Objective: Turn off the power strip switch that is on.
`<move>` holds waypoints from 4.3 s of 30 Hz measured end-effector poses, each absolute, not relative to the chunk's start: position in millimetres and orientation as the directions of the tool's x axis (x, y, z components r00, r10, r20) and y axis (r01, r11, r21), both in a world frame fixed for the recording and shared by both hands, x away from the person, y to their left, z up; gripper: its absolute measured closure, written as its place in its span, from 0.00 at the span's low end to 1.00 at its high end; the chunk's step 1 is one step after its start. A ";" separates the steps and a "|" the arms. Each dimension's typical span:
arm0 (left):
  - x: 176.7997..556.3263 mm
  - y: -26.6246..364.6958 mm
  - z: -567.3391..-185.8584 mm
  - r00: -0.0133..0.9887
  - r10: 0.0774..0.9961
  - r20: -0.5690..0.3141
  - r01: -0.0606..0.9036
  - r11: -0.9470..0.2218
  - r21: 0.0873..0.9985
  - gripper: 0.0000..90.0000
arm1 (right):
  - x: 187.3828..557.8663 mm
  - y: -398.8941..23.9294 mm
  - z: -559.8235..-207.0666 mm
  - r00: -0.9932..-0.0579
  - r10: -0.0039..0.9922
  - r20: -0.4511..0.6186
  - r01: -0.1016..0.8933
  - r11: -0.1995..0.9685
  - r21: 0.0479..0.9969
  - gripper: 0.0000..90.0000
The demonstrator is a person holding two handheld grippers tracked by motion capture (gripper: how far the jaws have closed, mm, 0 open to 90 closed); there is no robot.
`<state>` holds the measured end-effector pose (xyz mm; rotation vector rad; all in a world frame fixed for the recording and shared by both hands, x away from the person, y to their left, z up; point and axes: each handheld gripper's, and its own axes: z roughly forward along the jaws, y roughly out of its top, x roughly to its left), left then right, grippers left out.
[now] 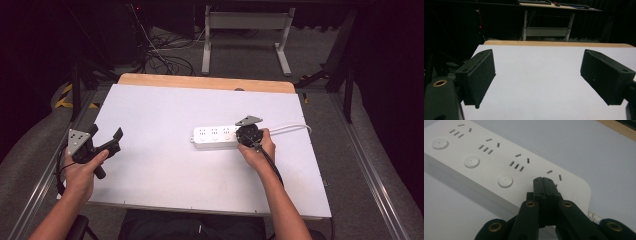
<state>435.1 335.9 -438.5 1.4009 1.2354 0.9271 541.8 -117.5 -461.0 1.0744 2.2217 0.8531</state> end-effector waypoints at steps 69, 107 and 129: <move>435.1 336.9 -438.2 0.170 0.982 -0.082 0.204 0.046 0.978 0.15 | 462.6 -224.1 -434.2 -0.505 0.861 0.066 0.131 0.002 0.991 1.00; 436.7 335.2 -438.0 0.176 0.981 -0.082 0.202 0.046 0.978 0.15 | 471.5 -220.9 -442.1 -0.486 0.870 0.089 0.193 0.007 0.981 0.06; 434.6 336.5 -438.0 0.181 0.980 -0.083 0.203 0.046 0.978 0.15 | 472.6 -218.2 -444.0 -0.482 0.872 0.091 0.217 0.018 0.976 0.06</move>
